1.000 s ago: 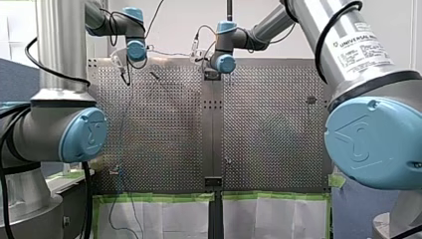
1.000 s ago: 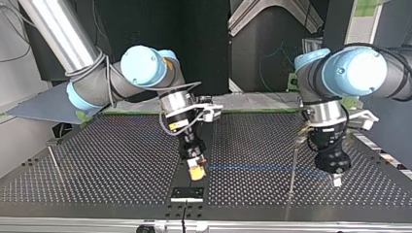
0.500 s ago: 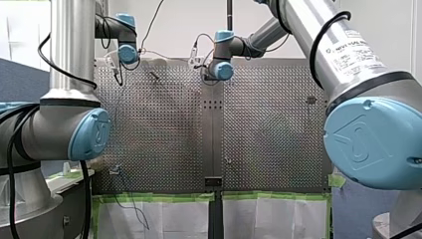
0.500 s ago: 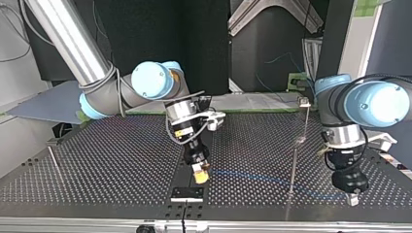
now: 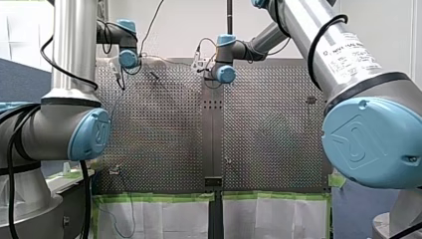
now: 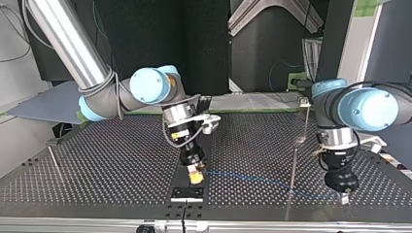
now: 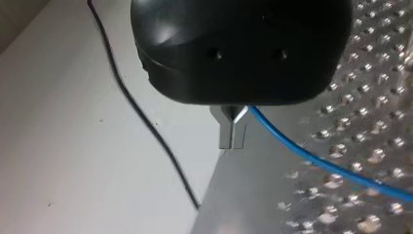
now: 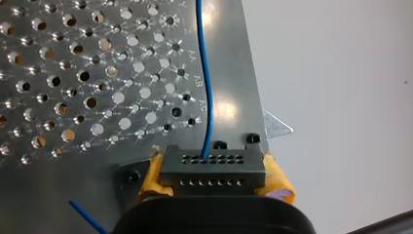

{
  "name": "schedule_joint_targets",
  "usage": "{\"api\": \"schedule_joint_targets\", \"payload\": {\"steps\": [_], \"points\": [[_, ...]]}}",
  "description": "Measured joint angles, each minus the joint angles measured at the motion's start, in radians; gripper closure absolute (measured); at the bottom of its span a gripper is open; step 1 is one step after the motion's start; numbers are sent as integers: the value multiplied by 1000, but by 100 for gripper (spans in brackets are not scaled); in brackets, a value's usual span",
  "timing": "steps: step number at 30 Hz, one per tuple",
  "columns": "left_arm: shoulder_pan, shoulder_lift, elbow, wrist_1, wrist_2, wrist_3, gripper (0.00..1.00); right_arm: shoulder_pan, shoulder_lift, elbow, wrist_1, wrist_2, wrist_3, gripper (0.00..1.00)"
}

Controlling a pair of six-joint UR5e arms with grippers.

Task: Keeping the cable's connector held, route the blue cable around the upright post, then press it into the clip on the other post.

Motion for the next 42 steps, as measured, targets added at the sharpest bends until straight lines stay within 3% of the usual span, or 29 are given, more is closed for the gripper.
{"api": "schedule_joint_targets", "payload": {"steps": [8, 19, 28, 33, 34, 35, 37, 38, 39, 40, 41, 42], "points": [[-18, -68, 0, -17, -18, 5, 100, -4, 3, 1, 20, 0, -6, 100], [-26, -82, 0, -55, -59, 3, 100, -4, 17, 2, 37, 1, -22, 100], [-41, -137, 0, -127, -57, 34, 100, 0, 59, 4, 59, 3, -43, 100], [-45, -146, -1, -137, -59, 24, 100, 3, 80, 5, 72, 4, -53, 100], [-46, -146, -1, -140, -60, 20, 91, 3, 84, 5, 73, 4, -54, 100], [-47, -146, -1, -146, -62, 15, 91, 4, 90, 5, 75, 4, -55, 100], [-49, -147, -1, -156, -67, 10, 69, 5, 100, 5, 78, 5, -56, 100], [-50, -147, -1, -163, -71, 7, 69, 6, 107, 7, 79, 5, -57, 100], [-51, -147, -1, -170, -75, 6, 52, 6, 113, 8, 80, 5, -57, 100], [-52, -147, -1, -175, -78, 6, 45, 7, 119, 11, 81, 5, -58, 100], [-54, -147, -1, -182, -83, 5, 45, 8, 127, 15, 82, 6, -58, 100], [-55, -147, -1, -186, -86, 4, 21, 9, 132, 18, 82, 6, -59, 100]]}}
